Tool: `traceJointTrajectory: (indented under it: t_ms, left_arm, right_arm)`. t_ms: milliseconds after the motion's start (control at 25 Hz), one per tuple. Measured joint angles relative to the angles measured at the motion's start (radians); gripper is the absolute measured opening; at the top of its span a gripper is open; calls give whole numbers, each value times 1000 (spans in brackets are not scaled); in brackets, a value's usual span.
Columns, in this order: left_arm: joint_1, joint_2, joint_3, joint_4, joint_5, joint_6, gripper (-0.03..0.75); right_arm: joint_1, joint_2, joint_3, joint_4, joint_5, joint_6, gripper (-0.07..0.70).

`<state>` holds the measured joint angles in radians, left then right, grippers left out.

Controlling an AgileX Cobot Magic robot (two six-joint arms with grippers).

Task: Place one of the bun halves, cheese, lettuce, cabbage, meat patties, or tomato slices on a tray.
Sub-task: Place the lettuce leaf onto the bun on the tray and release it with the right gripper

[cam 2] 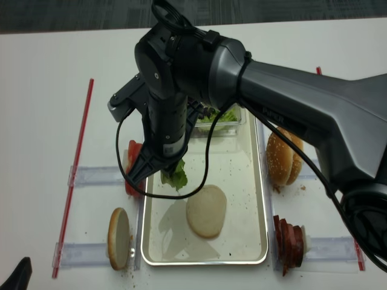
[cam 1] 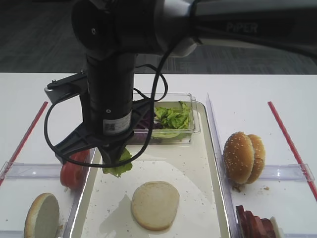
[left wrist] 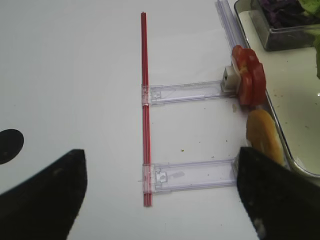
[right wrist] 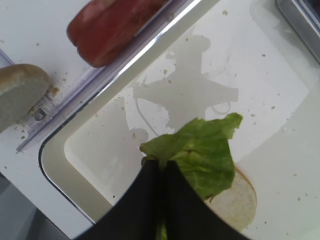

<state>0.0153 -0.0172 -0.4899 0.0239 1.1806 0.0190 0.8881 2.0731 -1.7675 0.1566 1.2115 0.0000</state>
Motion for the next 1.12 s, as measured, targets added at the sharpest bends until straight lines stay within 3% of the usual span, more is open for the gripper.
traceJointTrajectory:
  t_ms: [240,800,1120]
  left_arm:
    - [0,0,0,0,0,0,564]
    - [0,0,0,0,0,0,564]
    - [0,0,0,0,0,0,564]
  right_arm:
    - [2,-6,7,-2,-4,0,56]
    - [4,-177,351,6,-176,0,56]
    - [4,-192,432,7,-228,0,56]
